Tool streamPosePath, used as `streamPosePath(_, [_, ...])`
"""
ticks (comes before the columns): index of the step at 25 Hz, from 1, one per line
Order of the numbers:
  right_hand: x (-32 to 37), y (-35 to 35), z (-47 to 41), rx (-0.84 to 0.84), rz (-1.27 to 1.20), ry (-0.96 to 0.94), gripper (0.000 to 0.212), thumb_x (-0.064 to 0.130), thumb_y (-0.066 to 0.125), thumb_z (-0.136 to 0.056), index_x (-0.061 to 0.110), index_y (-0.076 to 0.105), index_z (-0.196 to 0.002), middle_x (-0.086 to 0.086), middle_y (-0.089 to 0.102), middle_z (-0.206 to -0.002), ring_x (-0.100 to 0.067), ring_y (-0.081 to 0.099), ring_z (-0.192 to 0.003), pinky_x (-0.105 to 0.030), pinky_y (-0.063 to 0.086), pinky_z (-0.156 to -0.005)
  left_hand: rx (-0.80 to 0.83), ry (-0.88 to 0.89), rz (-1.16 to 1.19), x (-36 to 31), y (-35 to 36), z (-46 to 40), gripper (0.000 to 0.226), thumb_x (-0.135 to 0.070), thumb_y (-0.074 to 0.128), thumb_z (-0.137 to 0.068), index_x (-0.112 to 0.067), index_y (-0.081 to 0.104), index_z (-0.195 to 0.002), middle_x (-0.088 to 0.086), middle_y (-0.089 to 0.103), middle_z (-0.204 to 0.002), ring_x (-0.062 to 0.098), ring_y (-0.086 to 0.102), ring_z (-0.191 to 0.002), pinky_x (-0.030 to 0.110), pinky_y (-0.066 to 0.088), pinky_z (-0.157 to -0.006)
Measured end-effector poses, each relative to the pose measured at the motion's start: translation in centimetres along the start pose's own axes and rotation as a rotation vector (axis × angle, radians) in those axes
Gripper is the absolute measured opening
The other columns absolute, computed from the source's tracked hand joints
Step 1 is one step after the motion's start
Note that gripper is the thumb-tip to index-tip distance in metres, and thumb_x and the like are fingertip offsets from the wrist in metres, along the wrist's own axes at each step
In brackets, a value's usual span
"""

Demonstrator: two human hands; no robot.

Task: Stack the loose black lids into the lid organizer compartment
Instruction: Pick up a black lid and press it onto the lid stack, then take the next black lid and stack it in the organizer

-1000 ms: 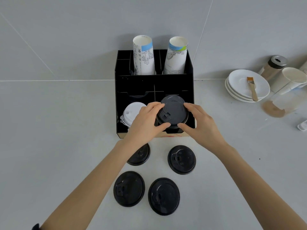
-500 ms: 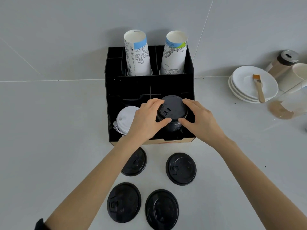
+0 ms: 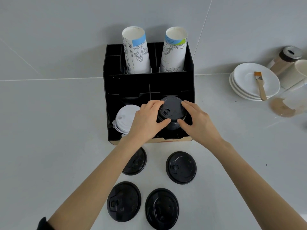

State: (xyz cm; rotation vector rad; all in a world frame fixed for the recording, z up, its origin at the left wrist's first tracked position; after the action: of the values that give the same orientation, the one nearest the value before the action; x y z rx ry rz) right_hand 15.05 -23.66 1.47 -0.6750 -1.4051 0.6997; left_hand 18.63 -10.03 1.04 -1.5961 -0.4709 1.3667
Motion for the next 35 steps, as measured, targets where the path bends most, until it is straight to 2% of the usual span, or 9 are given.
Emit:
streamPosePath(5, [0.3,-0.4,0.8,-0.041,0.003,0.006,0.054,0.017,0.055,-0.086,0.013,0.033,-0.135,-0.005,0.031,-0.148,-0.021,0.035,-0.132,-0.029,0.031,-0.105,0.016,-0.003,0.025,-0.1,-0.4,0.5,0.061,-0.031,0.059,-0.082,-0.015,0.031,-0.133,0.007,0.036,-0.141,0.026,0.037,-0.126,0.045,0.037,-0.103])
streamPosePath(12, [0.1,-1.9,3.8,-0.092,-0.001,-0.019,0.053,0.018,0.055,-0.086,0.016,0.034,-0.134,0.000,0.036,-0.145,-0.016,0.036,-0.131,-0.015,0.022,-0.098,-0.023,-0.026,0.049,-0.3,-1.2,3.1,0.061,-0.032,0.058,-0.083,-0.016,0.028,-0.134,0.008,0.038,-0.141,0.028,0.038,-0.125,0.048,0.036,-0.104])
streamPosePath(17, [-0.7,-1.9,6.8,-0.108,-0.027,-0.026,0.051,0.018,0.055,-0.085,0.019,0.035,-0.132,0.001,0.040,-0.142,-0.015,0.040,-0.128,-0.004,0.017,-0.092,-0.055,-0.014,0.073,-1.1,-0.8,5.9,0.057,-0.032,0.056,-0.084,-0.018,0.031,-0.133,0.006,0.043,-0.138,0.024,0.041,-0.122,0.042,0.037,-0.101])
streamPosePath(20, [-1.3,-1.2,8.5,-0.081,-0.055,-0.004,0.052,0.017,0.056,-0.085,0.020,0.035,-0.133,0.003,0.039,-0.142,-0.014,0.039,-0.128,-0.004,0.018,-0.092,-0.051,0.002,0.083,-1.3,0.2,7.6,0.054,-0.032,0.056,-0.084,-0.019,0.034,-0.132,0.005,0.046,-0.135,0.021,0.044,-0.120,0.037,0.039,-0.098])
streamPosePath(23, [-2.3,0.0,10.1,-0.043,-0.069,0.028,0.054,0.019,0.057,-0.085,0.020,0.033,-0.133,0.003,0.038,-0.142,-0.014,0.038,-0.129,-0.010,0.022,-0.095,0.014,0.015,0.060,-1.2,1.8,8.9,0.054,-0.032,0.056,-0.084,-0.019,0.033,-0.132,0.004,0.045,-0.135,0.020,0.044,-0.121,0.033,0.036,-0.099])
streamPosePath(29, [-4.7,3.2,12.5,0.084,-0.070,0.113,0.060,0.024,0.059,-0.083,0.018,0.029,-0.135,0.002,0.033,-0.145,-0.015,0.034,-0.132,-0.019,0.025,-0.102,0.229,-0.033,-0.035,-0.6,6.0,10.5,0.061,-0.037,0.054,-0.084,-0.019,0.026,-0.135,0.004,0.038,-0.142,0.023,0.038,-0.126,0.041,0.036,-0.104])
streamPosePath(35, [-5.9,5.2,14.1,0.151,-0.096,0.162,0.068,0.024,0.063,-0.080,0.018,0.026,-0.136,0.004,0.031,-0.146,-0.014,0.036,-0.130,-0.020,0.029,-0.101,0.336,-0.047,-0.077,-0.3,8.5,11.2,0.068,-0.039,0.055,-0.083,-0.019,0.020,-0.137,0.005,0.033,-0.144,0.024,0.034,-0.128,0.040,0.035,-0.104])
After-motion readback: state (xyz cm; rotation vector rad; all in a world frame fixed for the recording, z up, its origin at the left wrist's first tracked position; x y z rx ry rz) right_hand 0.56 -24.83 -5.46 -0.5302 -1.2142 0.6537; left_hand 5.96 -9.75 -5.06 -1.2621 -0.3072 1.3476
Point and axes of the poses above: each hand's wrist, its own z-axis away from the middle knuckle, its own y-axis out of the palm, x = y × z, the point moved 5 cm from there along -z, towards the middle knuckle
